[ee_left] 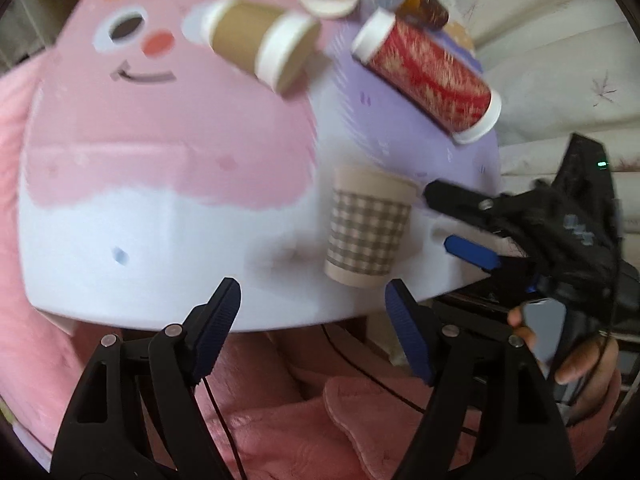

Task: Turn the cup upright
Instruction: 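Lower the upright gingham cup and open the left gripper, then grasp the upright gingham cup with the right gripper and set it down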

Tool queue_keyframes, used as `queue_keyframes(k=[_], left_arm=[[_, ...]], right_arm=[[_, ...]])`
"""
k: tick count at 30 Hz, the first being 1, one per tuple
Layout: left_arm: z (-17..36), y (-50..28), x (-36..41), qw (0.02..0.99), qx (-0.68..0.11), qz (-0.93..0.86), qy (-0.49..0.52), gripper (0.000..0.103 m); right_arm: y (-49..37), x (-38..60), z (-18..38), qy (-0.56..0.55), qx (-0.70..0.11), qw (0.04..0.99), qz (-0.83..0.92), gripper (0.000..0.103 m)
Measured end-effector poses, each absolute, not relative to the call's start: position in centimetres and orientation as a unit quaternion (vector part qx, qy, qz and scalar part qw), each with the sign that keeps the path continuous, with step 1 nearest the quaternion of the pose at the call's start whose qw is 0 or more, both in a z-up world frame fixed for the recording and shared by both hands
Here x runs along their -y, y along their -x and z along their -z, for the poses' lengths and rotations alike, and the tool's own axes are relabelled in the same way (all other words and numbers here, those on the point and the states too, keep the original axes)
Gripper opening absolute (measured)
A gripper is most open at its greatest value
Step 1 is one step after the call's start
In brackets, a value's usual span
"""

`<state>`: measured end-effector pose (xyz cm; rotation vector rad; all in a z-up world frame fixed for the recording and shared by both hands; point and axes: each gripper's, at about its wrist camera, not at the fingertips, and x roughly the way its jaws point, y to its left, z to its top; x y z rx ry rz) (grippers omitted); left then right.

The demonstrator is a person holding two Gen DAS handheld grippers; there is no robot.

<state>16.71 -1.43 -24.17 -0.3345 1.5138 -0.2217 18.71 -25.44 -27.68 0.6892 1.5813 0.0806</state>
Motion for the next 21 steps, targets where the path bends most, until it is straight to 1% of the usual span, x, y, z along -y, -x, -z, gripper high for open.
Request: queue_keyframes(k=[4, 8, 14, 21], left_arm=[[22.8, -16.7, -0.7, 0.746, -0.648, 0.103, 0.118, 0.073], [22.8, -17.1, -2.9, 0.77, -0.627, 0.093, 0.072, 0.073], [24.4, -16.9, -6.0, 0.762, -0.636, 0.11, 0.049, 0.073], [24.7, -16.9, -6.8, 0.761, -0.637, 0.12, 0.012, 0.073]], right_arm=[[-18.6, 22.8, 28.4, -0.296, -0.692, 0.657, -0.024, 0.101], [-18.4, 20.3, 29.1, -0.259, -0.689, 0.677, -0.001, 0.101], [-18.8, 17.9, 30.7, -0.209, -0.677, 0.705, 0.028, 0.101], [-20.3, 15.7, 32.3, -0.167, -0.671, 0.722, 0.035, 0.1]])
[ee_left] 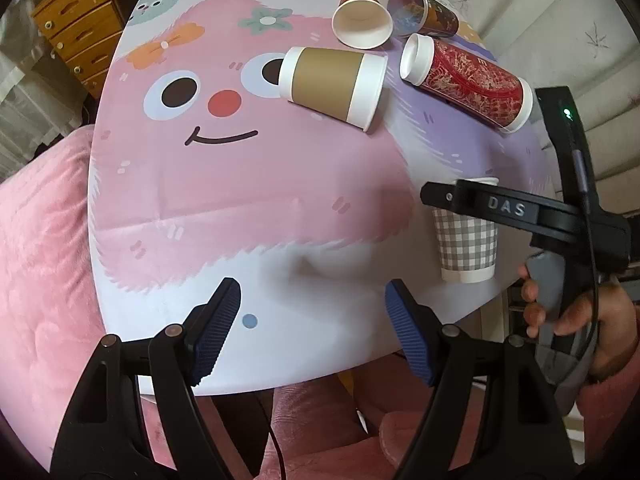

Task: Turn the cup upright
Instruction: 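Grasp the upright gingham cup with the right gripper and set it down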

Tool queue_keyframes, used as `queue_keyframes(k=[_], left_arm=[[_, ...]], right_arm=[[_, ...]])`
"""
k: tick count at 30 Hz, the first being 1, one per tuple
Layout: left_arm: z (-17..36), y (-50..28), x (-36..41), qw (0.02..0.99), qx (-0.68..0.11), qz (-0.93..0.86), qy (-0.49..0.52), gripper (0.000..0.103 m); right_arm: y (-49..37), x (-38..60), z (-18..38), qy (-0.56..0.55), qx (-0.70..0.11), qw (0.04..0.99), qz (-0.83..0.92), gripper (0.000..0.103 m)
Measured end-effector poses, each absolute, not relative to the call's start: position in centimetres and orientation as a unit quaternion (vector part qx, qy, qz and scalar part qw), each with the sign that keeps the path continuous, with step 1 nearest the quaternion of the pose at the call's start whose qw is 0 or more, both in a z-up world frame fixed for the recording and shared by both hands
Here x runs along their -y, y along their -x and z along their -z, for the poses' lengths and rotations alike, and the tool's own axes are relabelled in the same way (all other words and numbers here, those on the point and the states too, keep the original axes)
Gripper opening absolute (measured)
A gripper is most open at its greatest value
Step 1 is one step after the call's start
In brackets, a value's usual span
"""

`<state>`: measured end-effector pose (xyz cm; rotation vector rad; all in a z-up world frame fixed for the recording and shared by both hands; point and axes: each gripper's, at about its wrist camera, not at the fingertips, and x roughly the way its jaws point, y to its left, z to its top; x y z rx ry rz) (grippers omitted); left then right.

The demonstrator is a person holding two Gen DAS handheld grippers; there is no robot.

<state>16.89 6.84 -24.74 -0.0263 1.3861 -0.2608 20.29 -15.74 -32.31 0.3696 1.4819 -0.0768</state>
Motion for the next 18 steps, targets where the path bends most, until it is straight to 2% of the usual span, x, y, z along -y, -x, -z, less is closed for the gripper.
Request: queue_keyframes(k=[2, 5, 8, 13, 18], left_arm=[[24.7, -16.8, -7.0, 0.76, -0.638, 0.122, 0.011, 0.073], [24.8, -17.1, -7.4, 0.755, -0.643, 0.125, 0.009, 0.073], [24.8, -17.2, -7.5, 0.753, -0.646, 0.126, 0.009, 0.073], [24.5, -17.7, -7.2, 0.751, -0.646, 0.136, 0.005, 0.073], [23.6, -18.1, -6.6, 0.754, -0.64, 0.148, -0.001, 0.073]], right_arm=[[-20.7, 15.3, 32.6, -0.162, -0.668, 0.725, 0.037, 0.099], [-21.1, 14.9, 32.7, -0.164, -0.666, 0.727, 0.03, 0.082], [-21.3, 14.6, 32.6, -0.175, -0.659, 0.731, 0.025, 0.076], [-20.8, 14.8, 30.9, -0.171, -0.635, 0.753, 0.019, 0.073], [-19.9, 14.8, 27.7, -0.182, -0.557, 0.811, 0.005, 0.072]])
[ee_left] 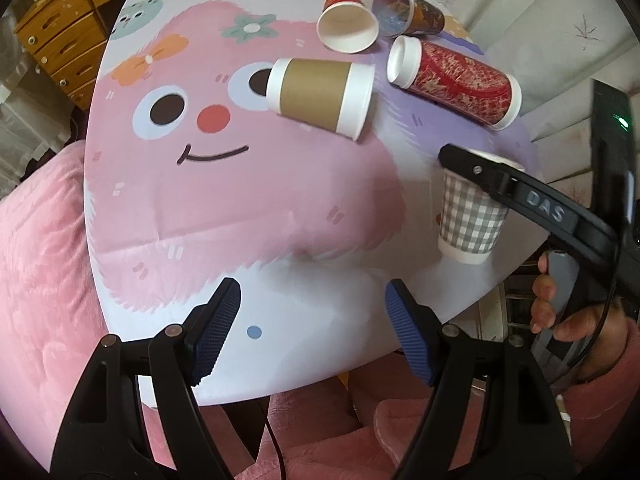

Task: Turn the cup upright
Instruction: 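Grasp the upright gingham cup with the right gripper and set it down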

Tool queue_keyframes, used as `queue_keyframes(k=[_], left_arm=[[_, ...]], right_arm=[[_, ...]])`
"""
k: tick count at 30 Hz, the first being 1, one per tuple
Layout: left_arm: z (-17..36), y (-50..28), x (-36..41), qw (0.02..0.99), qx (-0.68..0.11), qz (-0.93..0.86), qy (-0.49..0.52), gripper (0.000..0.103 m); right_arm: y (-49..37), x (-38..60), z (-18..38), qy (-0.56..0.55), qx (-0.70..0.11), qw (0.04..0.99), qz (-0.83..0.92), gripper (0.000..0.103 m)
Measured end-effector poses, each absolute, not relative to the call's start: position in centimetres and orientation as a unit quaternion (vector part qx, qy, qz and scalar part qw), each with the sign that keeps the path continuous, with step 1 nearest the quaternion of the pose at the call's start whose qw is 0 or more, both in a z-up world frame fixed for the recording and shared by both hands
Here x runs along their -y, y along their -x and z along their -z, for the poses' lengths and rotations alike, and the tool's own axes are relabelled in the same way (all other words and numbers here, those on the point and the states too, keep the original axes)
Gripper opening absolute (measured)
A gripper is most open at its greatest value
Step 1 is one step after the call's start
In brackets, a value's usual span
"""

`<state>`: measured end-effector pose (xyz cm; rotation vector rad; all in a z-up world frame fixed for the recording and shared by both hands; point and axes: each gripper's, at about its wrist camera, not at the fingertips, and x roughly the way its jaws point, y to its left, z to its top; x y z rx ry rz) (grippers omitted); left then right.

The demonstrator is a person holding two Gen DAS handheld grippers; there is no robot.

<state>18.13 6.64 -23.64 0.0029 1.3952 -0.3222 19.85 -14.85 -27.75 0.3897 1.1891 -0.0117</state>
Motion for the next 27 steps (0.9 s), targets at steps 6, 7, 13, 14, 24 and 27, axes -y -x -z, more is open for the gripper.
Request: queue_keyframes(k=[6, 7, 13, 14, 24, 27], left_arm=[[23.1, -18.9, -6.3, 0.758, -0.632, 0.159, -0.013, 0.073], [23.1, -19.0, -6.3, 0.758, -0.632, 0.16, -0.014, 0.073], [23.3, -19.4, -6.3, 0.758, -0.632, 0.156, -0.031, 0.073], [23.2, -19.3, -6.4, 0.758, -0.632, 0.156, -0.034, 0.073], [22.7, -19.2, -5.7, 0.756, -0.628, 0.179, -0.039, 0.073], [22.5, -18.9, -4.9, 0.753, -0.627, 0.195, -0.041, 0.073]], right_arm=[[-17.4, 13.7, 26.0, -0.119, -0.433, 0.893, -0.013, 0.07], [-16.8, 13.6, 26.0, -0.114, -0.41, 0.905, -0.018, 0.07], [-14.2, 13.8, 26.9, -0.094, -0.329, 0.939, -0.004, 0.07], [-13.9, 13.7, 27.1, -0.097, -0.324, 0.941, -0.003, 0.07], [-12.3, 13.9, 28.9, -0.101, -0.323, 0.941, -0.003, 0.073], [-12.1, 14.2, 29.4, -0.104, -0.358, 0.928, -0.017, 0.074]])
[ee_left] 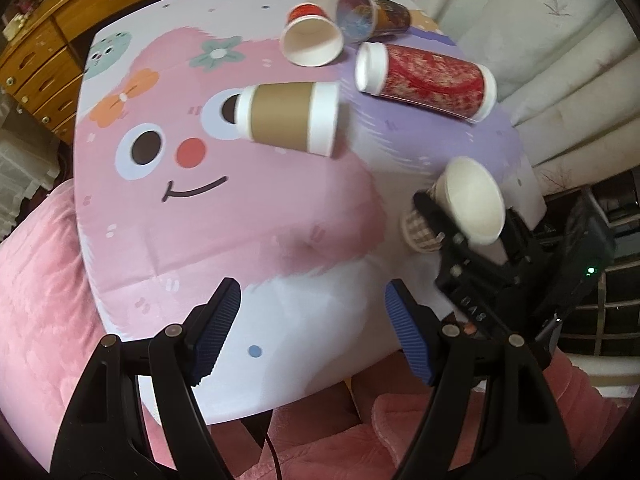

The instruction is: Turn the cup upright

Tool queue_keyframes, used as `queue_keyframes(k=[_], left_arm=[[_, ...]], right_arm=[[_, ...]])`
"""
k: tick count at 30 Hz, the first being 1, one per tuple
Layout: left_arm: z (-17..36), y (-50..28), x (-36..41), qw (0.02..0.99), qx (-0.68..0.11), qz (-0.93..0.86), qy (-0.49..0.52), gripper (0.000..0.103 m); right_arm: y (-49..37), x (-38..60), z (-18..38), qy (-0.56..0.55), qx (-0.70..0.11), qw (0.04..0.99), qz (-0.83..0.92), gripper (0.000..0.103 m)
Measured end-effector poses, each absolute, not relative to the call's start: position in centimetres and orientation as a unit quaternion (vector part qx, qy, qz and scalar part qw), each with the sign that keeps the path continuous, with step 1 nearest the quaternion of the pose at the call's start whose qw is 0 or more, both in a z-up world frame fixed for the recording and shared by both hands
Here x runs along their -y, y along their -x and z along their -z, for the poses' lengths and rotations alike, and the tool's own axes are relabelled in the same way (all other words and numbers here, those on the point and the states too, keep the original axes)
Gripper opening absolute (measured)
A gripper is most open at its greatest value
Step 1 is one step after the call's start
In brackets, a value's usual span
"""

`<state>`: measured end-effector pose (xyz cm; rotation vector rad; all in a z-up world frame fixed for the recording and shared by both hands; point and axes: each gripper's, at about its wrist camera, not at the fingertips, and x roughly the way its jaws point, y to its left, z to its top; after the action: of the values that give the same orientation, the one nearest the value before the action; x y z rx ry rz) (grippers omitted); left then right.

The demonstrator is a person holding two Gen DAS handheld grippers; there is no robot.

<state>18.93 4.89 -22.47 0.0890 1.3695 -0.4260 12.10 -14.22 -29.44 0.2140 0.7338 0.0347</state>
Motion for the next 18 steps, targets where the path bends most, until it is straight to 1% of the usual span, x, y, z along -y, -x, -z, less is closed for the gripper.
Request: queue_keyframes(k=[1, 3, 5, 7, 11, 18], left_arm=[[22.4, -18.8, -4.6, 0.752, -0.627, 0.198, -0.043, 0.073], [22.0, -18.5, -4.1, 0.755, -0.623, 0.199, -0.046, 0.073], [21.5, -17.9, -3.6, 0.765, -0.612, 0.192, -0.052, 0.073], [21.1, -17.3, -3.2, 0.774, -0.604, 0.18, -0.06, 0.073], [20.6, -16.0, -2.5, 0.784, -0.601, 0.149, -0.055, 0.073], [19.3, -11.8, -1.2, 0.792, -0.605, 0.083, 0.002, 0.073]], right_arm=[[-11.9, 14.4, 29.6, -0.108, -0.374, 0.921, -0.026, 0.076], [-11.4, 14.4, 29.7, -0.109, -0.393, 0.912, -0.038, 0.092], [-10.8, 14.5, 29.3, -0.106, -0.408, 0.905, -0.057, 0.096], [-10.3, 14.6, 28.8, -0.104, -0.421, 0.898, -0.081, 0.097], [-9.5, 14.9, 27.5, -0.087, -0.466, 0.87, -0.137, 0.102], [-6.4, 17.4, 23.9, -0.051, -0.524, 0.834, -0.166, 0.103]])
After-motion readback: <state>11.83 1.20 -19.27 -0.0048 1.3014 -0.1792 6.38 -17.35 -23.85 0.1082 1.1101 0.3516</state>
